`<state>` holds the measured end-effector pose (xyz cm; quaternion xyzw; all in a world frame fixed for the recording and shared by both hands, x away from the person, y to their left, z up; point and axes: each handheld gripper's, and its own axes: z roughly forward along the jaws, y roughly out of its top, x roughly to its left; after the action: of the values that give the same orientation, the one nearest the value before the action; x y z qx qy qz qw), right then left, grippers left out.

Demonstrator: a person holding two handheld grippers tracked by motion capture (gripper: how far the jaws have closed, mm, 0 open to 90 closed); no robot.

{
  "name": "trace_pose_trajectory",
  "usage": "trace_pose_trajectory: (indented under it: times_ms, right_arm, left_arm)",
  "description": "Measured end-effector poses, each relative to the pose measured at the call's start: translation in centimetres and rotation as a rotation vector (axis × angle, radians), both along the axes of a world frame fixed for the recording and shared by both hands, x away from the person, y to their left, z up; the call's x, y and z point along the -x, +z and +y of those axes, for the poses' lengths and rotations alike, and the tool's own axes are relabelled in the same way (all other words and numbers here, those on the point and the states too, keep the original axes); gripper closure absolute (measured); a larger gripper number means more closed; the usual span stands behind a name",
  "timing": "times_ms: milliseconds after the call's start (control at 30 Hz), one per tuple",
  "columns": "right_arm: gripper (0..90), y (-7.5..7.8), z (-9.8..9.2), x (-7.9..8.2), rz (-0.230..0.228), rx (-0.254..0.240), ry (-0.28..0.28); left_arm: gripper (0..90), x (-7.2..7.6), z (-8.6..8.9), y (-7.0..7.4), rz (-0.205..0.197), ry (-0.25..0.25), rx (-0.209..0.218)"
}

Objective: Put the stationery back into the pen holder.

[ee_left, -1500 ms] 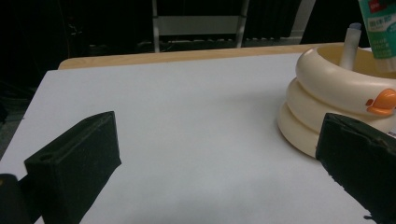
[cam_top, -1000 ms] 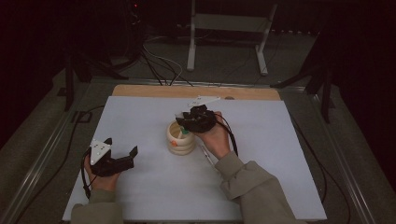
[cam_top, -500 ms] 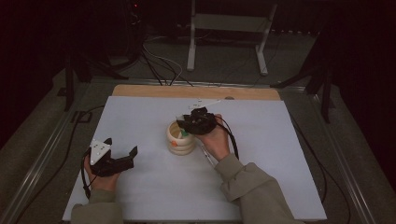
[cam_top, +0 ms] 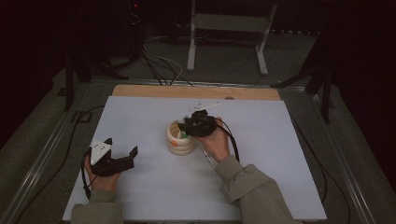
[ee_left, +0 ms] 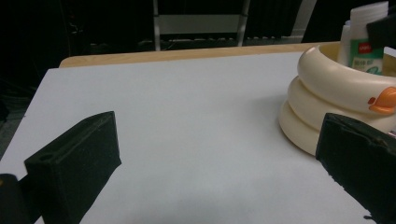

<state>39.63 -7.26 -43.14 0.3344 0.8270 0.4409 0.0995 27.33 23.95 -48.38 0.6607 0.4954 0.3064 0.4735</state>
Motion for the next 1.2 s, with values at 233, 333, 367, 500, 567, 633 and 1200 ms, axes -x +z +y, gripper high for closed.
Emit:
trace_pose_trajectory:
  times_ms: [233, 333, 367, 500, 567, 633, 1200]
  right_arm:
    - [64.9, -0.8, 0.0, 0.0, 0.021, 0.007, 0.003]
    - [64.9, -0.9, 0.1, 0.0, 0.022, 0.012, 0.006]
    - [64.9, -1.0, 0.1, 0.1, 0.021, 0.016, 0.006]
    - [64.9, -1.3, 0.0, 0.1, 0.023, 0.040, 0.006]
    - [64.9, -1.3, 0.0, 0.1, 0.026, 0.035, 0.008]
    - [63.9, -1.3, 0.0, 0.0, 0.027, 0.037, 0.008]
    - [15.2, 0.9, -1.3, 0.4, -0.039, -0.007, -0.075]
  left_arm:
    - [0.4, 0.0, 0.0, 0.0, 0.001, -0.001, -0.002]
    - [0.4, 0.0, 0.0, 0.0, 0.002, -0.001, -0.002]
    - [0.4, 0.0, 0.0, 0.0, 0.002, -0.001, -0.003]
    - [0.4, 0.0, 0.0, 0.0, 0.003, -0.002, -0.002]
    - [0.4, 0.0, 0.0, 0.0, 0.004, -0.002, -0.002]
    - [0.4, 0.0, 0.0, 0.0, 0.004, -0.002, -0.003]
    - [0.4, -0.1, -0.1, -0.1, 0.008, -0.003, -0.007]
